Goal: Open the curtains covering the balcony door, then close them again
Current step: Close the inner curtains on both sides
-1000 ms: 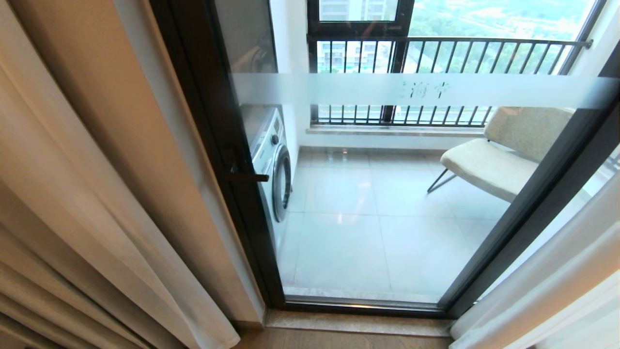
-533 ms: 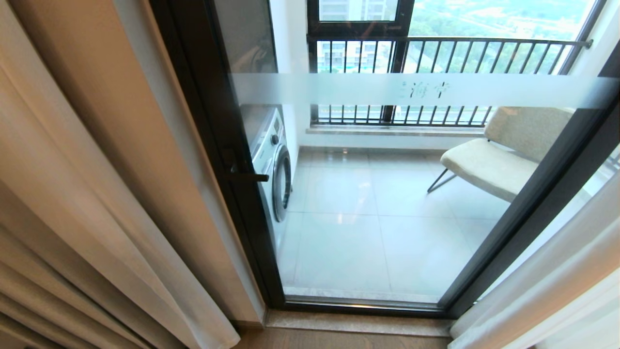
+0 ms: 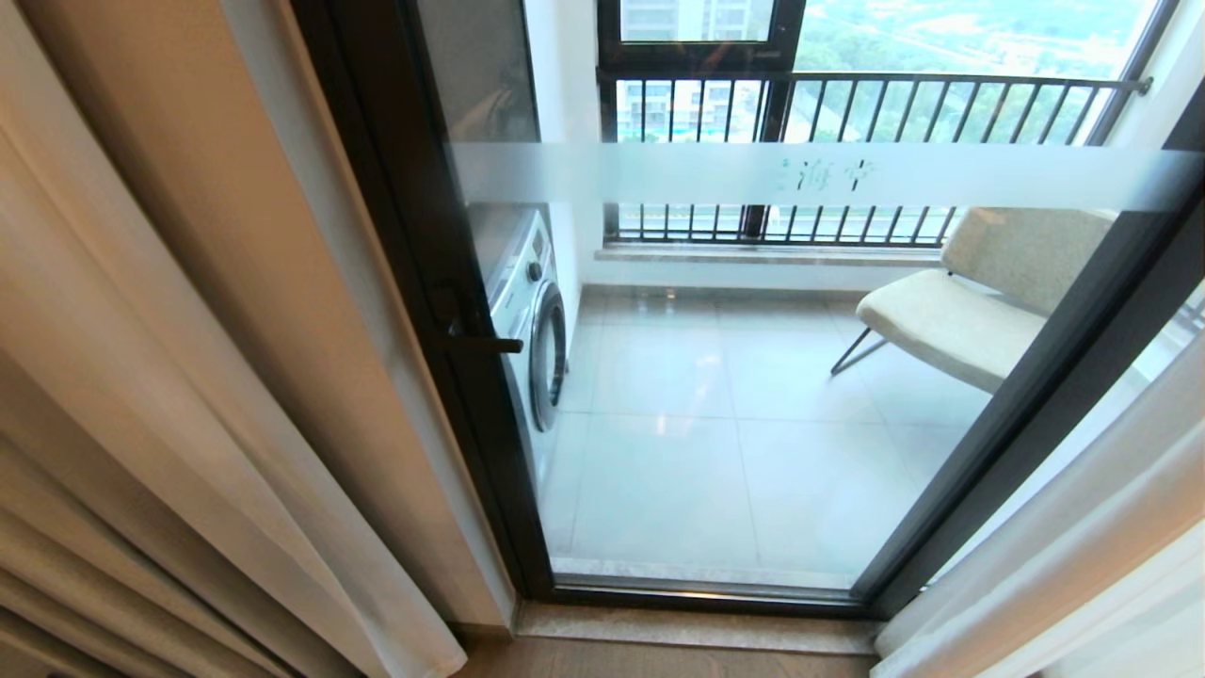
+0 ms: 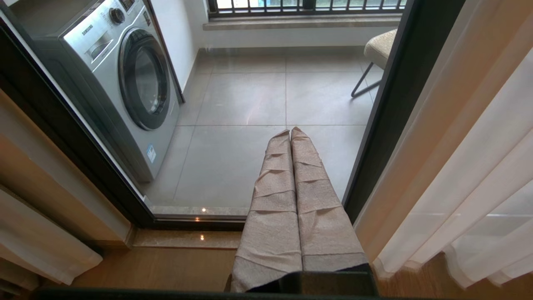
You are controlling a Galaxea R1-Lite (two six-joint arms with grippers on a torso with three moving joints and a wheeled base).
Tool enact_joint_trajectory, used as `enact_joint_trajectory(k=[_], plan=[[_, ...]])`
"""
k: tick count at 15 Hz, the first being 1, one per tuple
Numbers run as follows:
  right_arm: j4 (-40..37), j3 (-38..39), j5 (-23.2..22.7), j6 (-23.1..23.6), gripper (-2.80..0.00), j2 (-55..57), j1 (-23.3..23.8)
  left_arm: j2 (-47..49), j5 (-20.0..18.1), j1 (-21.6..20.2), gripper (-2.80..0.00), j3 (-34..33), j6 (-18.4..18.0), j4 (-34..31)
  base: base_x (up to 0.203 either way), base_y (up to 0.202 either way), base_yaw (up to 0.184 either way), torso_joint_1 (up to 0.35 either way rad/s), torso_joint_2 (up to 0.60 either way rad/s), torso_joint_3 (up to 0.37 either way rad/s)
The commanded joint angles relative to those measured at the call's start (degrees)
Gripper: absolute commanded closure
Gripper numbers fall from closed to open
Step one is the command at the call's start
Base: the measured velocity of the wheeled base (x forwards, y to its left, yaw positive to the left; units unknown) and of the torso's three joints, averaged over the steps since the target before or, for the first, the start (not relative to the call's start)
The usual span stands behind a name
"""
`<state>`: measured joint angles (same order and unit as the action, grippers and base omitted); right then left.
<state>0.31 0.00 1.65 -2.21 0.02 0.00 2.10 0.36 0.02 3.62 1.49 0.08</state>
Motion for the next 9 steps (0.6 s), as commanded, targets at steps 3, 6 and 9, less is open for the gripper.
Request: enact_joint_trajectory(k=[3,6,9], plan=[[0.0,0.0,0.0,0.0,0.0,0.0,0.0,15.0,2.9,0.1,0.0,9.2,0.8,3.2,0.0,0.0,0.0,0.0,0.0,0.0],[0.0,0.0,0.0,0.0,0.0,0.0,0.0,25.8,7.3,0.0,0.0,16.1,0.9,8.2,0.0,0.0,0.0,0.0,0.0,0.0],[0.0,0.0,0.0,0.0,0.0,0.0,0.0,37.3,12.4,-0.7,0.0,24.3,0.9,13.7,0.0,0.0,0.0,0.0,0.0,0.0]])
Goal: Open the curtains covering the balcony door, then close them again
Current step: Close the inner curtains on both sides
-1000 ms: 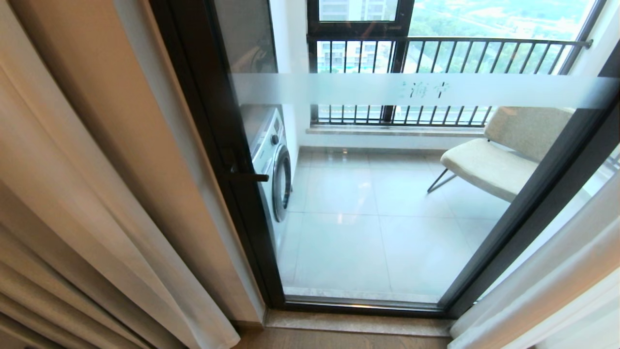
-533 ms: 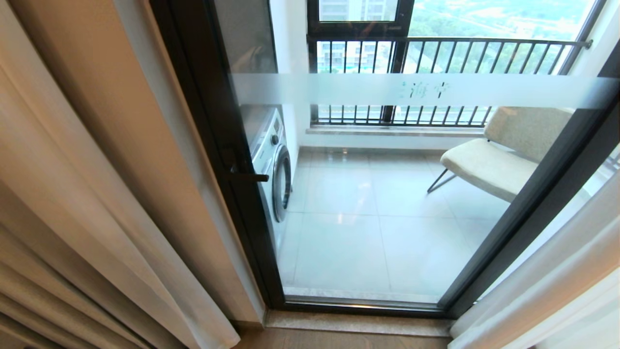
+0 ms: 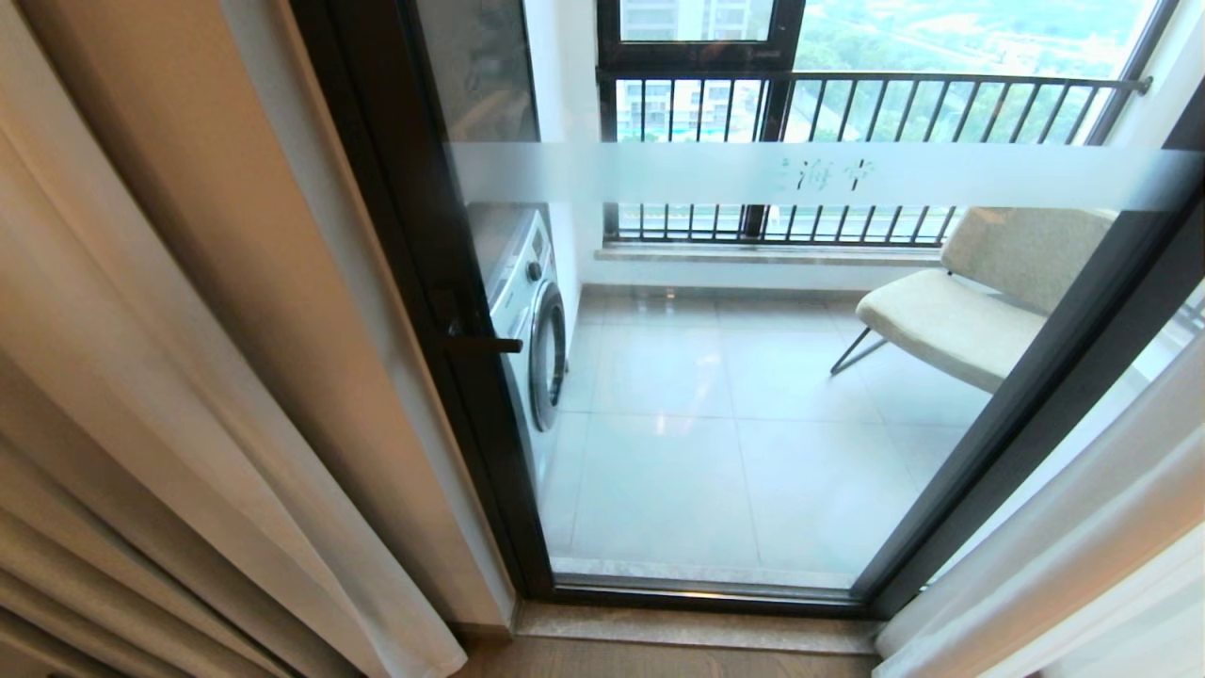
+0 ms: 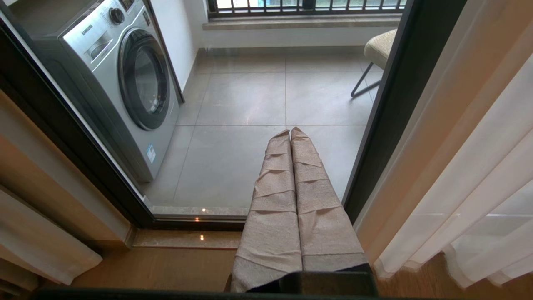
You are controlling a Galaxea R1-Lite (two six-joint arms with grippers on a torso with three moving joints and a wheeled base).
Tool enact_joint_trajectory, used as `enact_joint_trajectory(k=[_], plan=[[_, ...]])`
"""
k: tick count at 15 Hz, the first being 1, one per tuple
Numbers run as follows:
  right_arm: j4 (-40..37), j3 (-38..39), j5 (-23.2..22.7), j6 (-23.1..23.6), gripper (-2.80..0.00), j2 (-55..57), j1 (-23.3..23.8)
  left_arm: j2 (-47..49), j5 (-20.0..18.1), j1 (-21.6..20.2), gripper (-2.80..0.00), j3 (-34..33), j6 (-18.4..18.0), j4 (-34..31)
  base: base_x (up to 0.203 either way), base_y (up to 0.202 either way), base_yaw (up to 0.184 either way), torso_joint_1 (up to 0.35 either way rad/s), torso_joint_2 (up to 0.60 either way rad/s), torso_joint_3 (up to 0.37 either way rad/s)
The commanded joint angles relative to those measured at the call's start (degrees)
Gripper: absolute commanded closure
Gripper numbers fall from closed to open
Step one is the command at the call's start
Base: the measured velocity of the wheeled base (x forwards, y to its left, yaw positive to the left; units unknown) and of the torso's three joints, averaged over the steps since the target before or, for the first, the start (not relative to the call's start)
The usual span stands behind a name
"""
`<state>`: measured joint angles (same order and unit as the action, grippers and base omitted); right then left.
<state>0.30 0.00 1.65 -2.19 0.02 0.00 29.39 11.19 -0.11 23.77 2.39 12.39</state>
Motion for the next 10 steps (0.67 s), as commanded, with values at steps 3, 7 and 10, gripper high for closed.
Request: enact_joint_trajectory(k=[3,7,10], plan=[[0.0,0.0,0.0,0.0,0.0,0.0,0.0,20.3,4.8,-7.2,0.0,13.6,-0.3,3.3,0.0,0.0,0.0,0.0,0.0,0.0],[0.0,0.0,0.0,0.0,0.0,0.0,0.0,30.5,5.3,-20.4,0.0,23.8,-0.3,3.8,0.0,0.0,0.0,0.0,0.0,0.0],[0.0,0.0,0.0,0.0,0.0,0.0,0.0,34.1,4.5,-22.6,-2.8,25.5,0.1,4.1,0.0,0.0,0.0,0.0,0.0,0.0]])
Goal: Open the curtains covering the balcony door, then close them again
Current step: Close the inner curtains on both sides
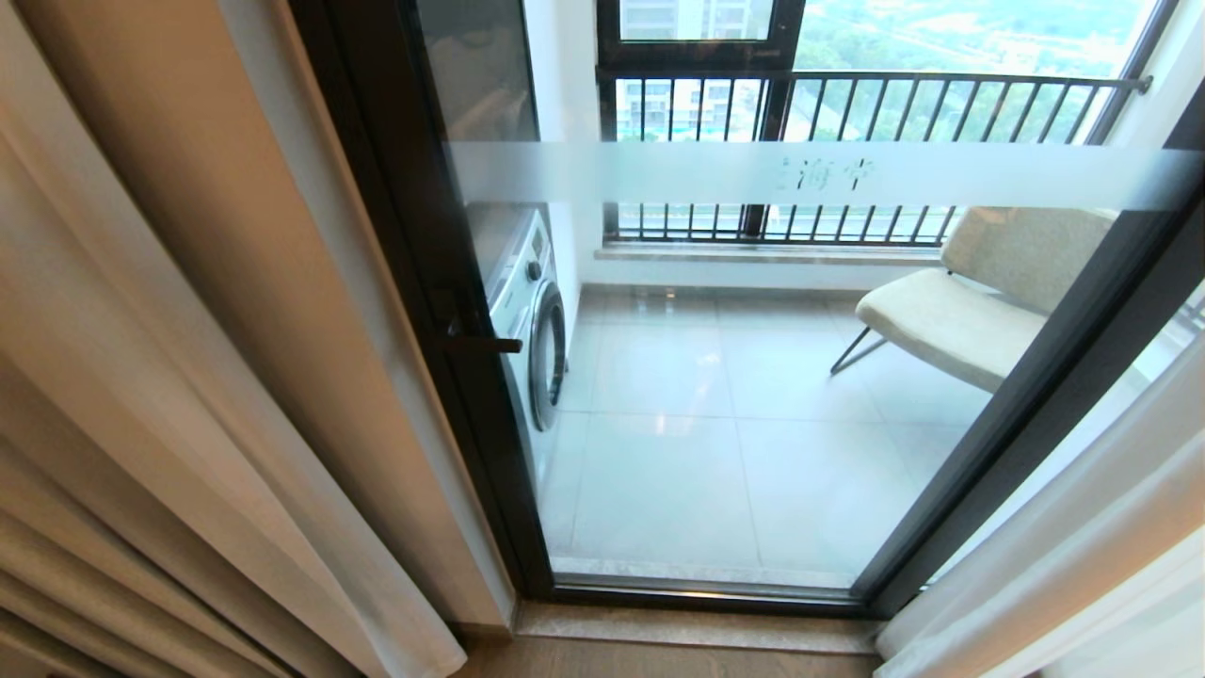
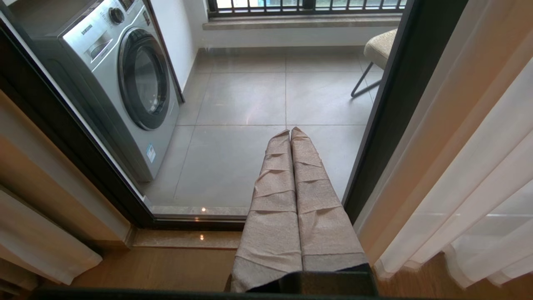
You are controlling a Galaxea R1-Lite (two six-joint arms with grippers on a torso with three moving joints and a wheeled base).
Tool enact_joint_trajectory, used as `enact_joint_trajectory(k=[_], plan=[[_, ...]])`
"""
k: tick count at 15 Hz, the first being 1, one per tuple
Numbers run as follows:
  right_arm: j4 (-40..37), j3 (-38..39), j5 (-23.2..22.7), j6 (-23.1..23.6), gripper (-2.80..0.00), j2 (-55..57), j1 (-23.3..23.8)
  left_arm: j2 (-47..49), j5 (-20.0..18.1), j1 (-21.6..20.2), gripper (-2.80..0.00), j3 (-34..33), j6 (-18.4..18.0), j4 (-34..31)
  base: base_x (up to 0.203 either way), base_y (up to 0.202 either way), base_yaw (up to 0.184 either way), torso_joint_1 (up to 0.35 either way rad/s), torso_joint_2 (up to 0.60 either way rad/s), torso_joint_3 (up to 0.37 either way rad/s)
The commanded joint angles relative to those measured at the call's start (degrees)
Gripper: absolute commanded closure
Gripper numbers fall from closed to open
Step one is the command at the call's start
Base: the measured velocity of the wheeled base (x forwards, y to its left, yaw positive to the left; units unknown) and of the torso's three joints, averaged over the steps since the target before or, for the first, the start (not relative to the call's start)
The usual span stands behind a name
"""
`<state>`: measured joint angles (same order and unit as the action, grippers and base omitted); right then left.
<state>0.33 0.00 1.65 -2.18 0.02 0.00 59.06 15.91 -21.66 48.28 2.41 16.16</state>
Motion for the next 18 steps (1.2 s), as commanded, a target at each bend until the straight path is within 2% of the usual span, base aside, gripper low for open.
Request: enact_joint_trajectory(k=[1,5,10,13,18], plan=[[0.0,0.0,0.0,0.0,0.0,0.0,0.0,5.4,-0.5,-1.1,-2.8,1.3,0.3,1.3,0.0,0.0,0.0,0.0,0.0,0.0],[0.0,0.0,0.0,0.0,0.0,0.0,0.0,12.0,-1.6,-1.3,-2.8,1.9,2.8,11.3,0.0,0.0,0.0,0.0,0.0,0.0],[0.0,0.0,0.0,0.0,0.0,0.0,0.0,20.9,-3.3,-2.8,-2.8,3.6,3.3,21.8,0.0,0.0,0.0,0.0,0.0,0.0],[0.0,0.0,0.0,0.0,0.0,0.0,0.0,26.6,-3.4,-2.9,-2.8,7.2,3.9,25.0,0.0,0.0,0.0,0.0,0.0,0.0],[0.0,0.0,0.0,0.0,0.0,0.0,0.0,34.5,-3.8,-2.9,-2.8,15.0,5.0,26.2,0.0,0.0,0.0,0.0,0.0,0.0]])
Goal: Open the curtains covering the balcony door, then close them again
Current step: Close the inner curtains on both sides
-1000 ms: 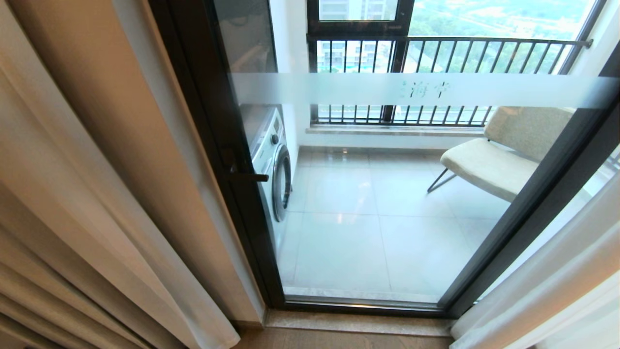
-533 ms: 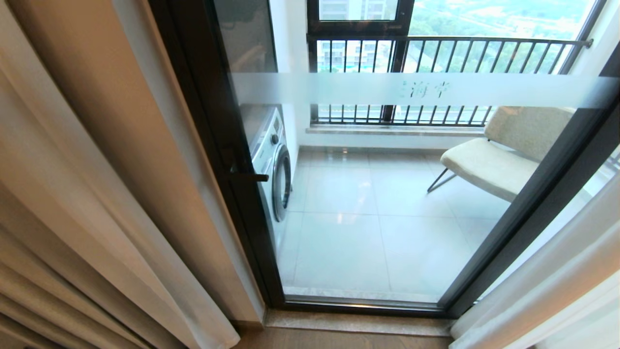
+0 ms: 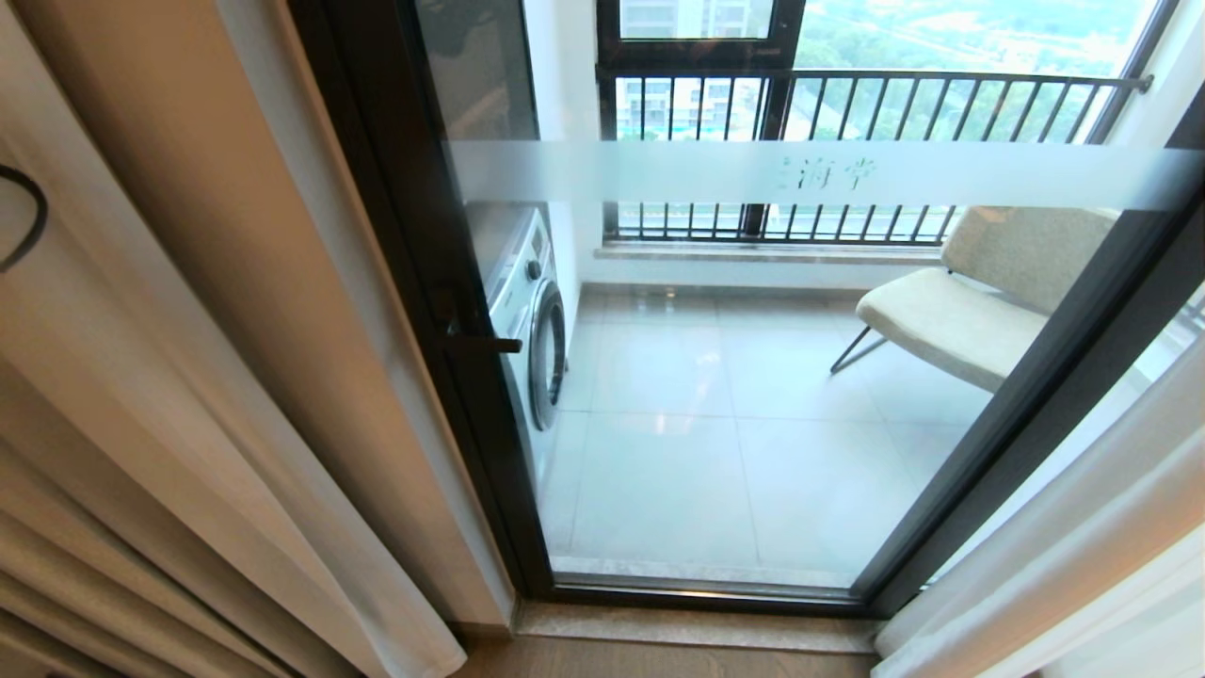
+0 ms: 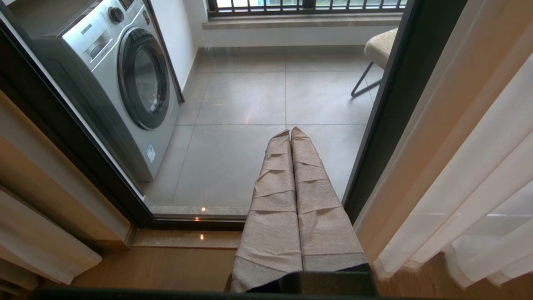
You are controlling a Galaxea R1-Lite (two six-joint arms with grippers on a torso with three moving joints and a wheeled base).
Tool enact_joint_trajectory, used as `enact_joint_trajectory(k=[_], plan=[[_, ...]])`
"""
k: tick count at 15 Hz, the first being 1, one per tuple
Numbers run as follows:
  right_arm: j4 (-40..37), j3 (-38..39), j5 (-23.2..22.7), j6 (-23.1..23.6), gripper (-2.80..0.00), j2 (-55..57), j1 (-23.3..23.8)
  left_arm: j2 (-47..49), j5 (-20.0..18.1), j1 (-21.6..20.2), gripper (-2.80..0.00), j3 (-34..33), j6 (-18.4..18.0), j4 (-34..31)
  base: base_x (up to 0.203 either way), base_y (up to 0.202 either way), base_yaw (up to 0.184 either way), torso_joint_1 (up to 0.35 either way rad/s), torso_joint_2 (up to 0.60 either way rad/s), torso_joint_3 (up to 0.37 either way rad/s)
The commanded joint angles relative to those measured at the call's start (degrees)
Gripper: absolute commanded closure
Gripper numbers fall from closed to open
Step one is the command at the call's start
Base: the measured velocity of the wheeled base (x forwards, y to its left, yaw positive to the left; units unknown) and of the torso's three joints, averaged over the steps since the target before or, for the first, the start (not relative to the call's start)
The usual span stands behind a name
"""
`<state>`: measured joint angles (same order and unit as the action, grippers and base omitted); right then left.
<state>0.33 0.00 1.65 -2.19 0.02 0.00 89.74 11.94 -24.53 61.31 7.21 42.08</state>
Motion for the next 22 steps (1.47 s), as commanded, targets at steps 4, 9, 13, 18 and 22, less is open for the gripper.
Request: enact_joint_trajectory(k=[4,9,13,18,22], plan=[[0.0,0.0,0.0,0.0,0.0,0.0,0.0,7.9,0.1,0.0,-2.8,5.9,0.4,1.4,0.0,0.0,0.0,0.0,0.0,0.0],[0.0,0.0,0.0,0.0,0.0,0.0,0.0,10.8,-2.2,0.0,-2.8,9.2,0.4,1.4,0.0,0.0,0.0,0.0,0.0,0.0],[0.0,0.0,0.0,0.0,0.0,0.0,0.0,11.7,-4.1,0.1,0.0,11.0,0.3,1.4,0.0,0.0,0.0,0.0,0.0,0.0],[0.0,0.0,0.0,0.0,0.0,0.0,0.0,11.8,-6.0,0.1,0.0,11.8,0.3,1.5,0.0,0.0,0.0,0.0,0.0,0.0],[0.0,0.0,0.0,0.0,0.0,0.0,0.0,11.7,-7.0,0.7,0.0,12.1,0.3,1.5,0.0,0.0,0.0,0.0,0.0,0.0]])
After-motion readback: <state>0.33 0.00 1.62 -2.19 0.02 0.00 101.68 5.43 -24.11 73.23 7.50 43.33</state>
